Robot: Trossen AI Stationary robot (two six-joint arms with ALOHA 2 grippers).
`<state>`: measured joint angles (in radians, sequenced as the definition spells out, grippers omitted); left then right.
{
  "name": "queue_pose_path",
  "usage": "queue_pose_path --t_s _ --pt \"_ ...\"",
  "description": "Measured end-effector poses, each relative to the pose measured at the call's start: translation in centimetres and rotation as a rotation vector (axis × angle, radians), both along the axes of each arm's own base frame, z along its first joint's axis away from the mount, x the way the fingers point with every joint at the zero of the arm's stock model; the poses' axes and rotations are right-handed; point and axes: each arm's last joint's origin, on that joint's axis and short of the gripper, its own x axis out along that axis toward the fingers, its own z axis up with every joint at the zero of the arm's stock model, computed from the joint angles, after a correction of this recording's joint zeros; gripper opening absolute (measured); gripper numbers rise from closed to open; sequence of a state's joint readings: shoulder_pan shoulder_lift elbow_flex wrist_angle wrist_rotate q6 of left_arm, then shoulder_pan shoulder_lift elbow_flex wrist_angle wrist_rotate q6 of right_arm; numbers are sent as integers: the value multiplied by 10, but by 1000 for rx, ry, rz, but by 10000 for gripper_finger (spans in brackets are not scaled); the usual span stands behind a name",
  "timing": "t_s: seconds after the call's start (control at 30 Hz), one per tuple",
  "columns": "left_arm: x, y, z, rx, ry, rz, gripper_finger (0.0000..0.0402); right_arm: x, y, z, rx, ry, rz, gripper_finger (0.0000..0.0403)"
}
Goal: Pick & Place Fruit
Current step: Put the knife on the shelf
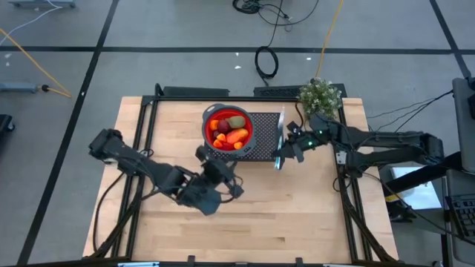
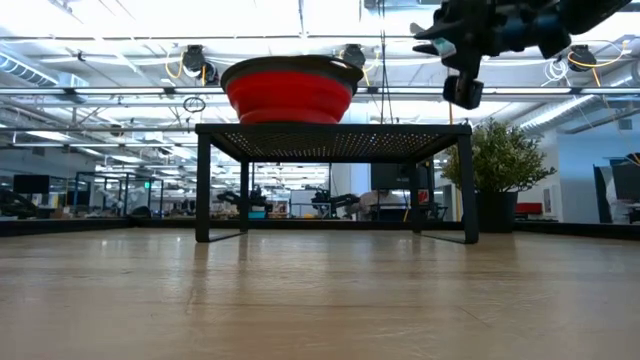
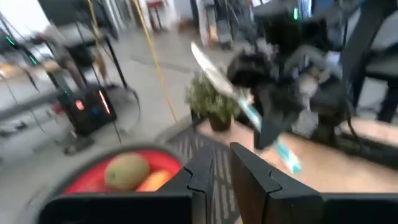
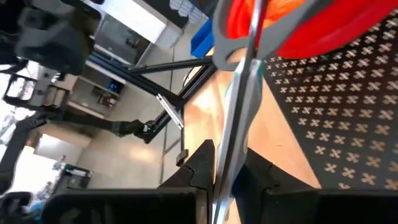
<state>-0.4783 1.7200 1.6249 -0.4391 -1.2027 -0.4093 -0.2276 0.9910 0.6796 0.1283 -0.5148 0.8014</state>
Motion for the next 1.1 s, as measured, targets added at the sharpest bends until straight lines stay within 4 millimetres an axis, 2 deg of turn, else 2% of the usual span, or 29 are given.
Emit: queue_pose_path --t_s 0.1,0.27,0.6,0.83,1.1 --pt "-13 13 -1 -65 59 -4 51 0 -9 -3 52 24 2 26" --pt "-33 28 0 -76 144 44 51 4 -19 -12 121 78 5 28" --pt "-68 49 2 -78 271 140 51 8 -21 -19 233 133 53 28" --pt "-82 58 -2 -78 320 219 51 9 -21 -11 274 71 112 26" --pt "-92 62 -2 -119 376 243 51 11 -15 -10 307 81 153 26"
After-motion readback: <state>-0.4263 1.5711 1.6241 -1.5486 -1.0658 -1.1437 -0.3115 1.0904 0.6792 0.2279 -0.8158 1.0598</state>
